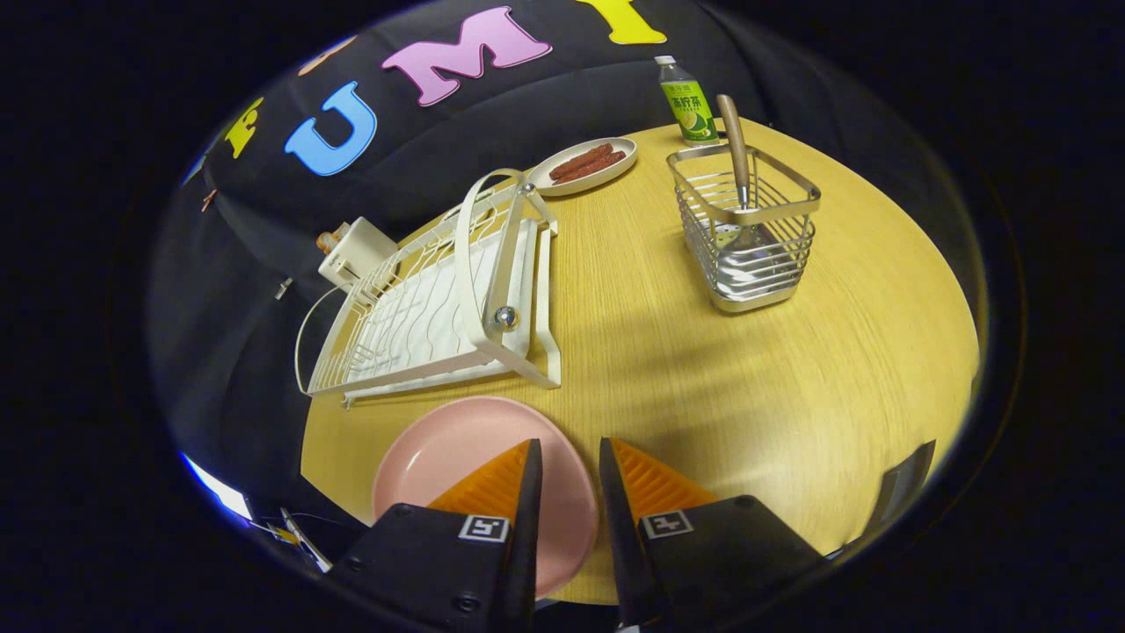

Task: Take the plate from the dish rack, then take the spoon from the basket and place it into the plate.

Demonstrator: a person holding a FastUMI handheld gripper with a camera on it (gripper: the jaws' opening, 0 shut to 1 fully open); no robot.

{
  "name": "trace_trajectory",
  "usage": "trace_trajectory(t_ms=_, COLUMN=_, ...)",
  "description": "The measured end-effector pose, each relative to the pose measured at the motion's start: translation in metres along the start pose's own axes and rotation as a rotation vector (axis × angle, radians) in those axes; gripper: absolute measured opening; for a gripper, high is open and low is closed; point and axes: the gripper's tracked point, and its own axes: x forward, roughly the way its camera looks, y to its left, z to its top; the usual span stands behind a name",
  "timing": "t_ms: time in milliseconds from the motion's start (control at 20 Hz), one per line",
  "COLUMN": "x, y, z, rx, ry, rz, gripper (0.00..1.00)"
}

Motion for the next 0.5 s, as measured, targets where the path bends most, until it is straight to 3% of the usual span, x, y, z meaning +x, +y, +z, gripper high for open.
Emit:
trace_trajectory(t_ms=300, x=-0.064, y=-0.045, z=0.086, rx=-0.093, ry=-0.171, rz=-0.011, gripper=0.94)
trace_trajectory(t_ms=500, x=-0.071, y=-0.069, z=0.162, rx=-0.147, ry=-0.309, rz=-0.034, gripper=0.97)
